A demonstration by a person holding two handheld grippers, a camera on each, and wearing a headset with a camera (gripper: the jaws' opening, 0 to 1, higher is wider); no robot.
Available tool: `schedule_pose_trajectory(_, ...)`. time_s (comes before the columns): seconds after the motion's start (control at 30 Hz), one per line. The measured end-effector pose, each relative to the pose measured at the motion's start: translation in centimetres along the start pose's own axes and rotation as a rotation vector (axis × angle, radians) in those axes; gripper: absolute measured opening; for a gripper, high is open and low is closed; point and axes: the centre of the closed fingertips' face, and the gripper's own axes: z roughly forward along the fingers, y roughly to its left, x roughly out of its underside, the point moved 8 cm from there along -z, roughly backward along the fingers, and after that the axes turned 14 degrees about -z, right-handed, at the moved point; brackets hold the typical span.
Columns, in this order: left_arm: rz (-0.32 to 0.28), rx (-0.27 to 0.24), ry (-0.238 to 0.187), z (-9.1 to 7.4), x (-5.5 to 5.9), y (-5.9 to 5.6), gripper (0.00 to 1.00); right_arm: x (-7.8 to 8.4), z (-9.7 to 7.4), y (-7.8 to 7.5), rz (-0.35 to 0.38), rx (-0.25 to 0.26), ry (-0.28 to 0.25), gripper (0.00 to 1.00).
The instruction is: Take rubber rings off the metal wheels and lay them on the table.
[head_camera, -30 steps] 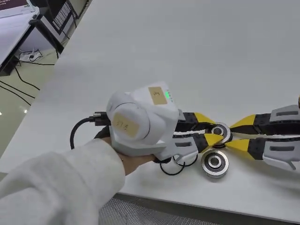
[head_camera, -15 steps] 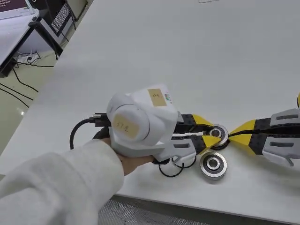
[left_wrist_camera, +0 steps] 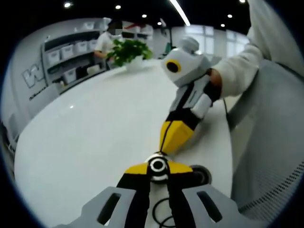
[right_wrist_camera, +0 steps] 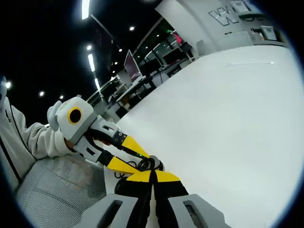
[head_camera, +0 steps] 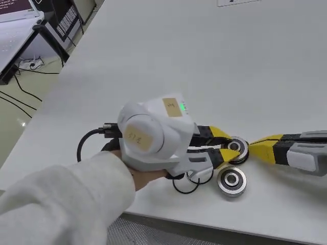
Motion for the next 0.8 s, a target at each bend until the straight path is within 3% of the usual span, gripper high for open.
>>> schedule_pose_trajectory(0.07, -0.001, -0.001, -0.001, 0.0, 0.01, 0.02, 0.14, -0.09, 0.15, 0.29, -0.022, -0.006, -0.005, 0.0)
schedule_pose_trajectory(0.27, 0.001, -0.005, 0.0, -0.01, 0.03, 0.04, 0.13, -0.22, 0.28, 0.47, 0.037, -0.01, -0.013, 0.0)
schedule_pose_trajectory(0.8, 0.0, -0.009, 0.0, -0.14, 0.12, 0.13, 0.13, -0.65, 0.62, 1.01, -0.005, -0.025, -0.006, 0.0)
